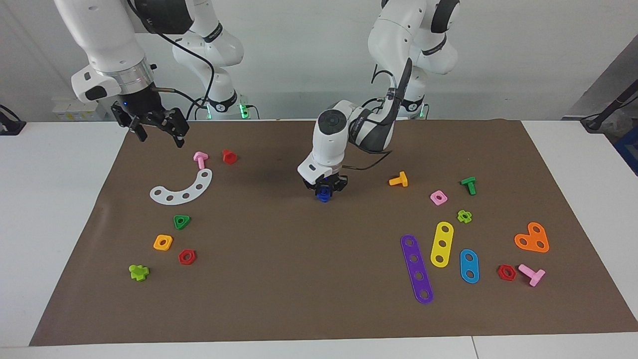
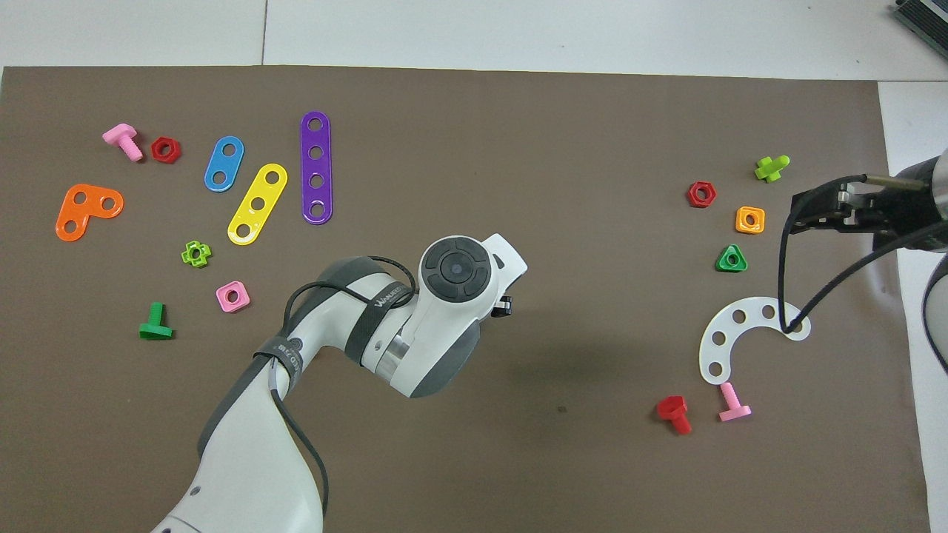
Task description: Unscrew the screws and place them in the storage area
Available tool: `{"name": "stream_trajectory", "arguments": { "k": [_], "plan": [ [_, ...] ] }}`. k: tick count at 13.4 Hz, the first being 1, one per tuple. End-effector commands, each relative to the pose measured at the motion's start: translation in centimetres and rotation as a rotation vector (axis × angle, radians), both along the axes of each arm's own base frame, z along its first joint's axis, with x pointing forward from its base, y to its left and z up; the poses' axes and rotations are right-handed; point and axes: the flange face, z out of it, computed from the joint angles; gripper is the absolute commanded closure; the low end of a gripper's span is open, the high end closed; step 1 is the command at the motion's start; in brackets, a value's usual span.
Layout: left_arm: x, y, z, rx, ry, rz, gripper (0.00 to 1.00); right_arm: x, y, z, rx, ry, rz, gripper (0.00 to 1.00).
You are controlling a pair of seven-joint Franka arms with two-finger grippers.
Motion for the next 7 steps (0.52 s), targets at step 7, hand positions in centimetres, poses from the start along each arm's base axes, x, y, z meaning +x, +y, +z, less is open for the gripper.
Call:
{"name": "stream_trajectory", "arguments": {
  "k": [7],
  "plan": [
    [9.1,4.7,8.1,0.073,0.099,0.116,0.8,0.0,-0.5,0.1,0.024,0.013,0.017,0.0]
  ]
}}
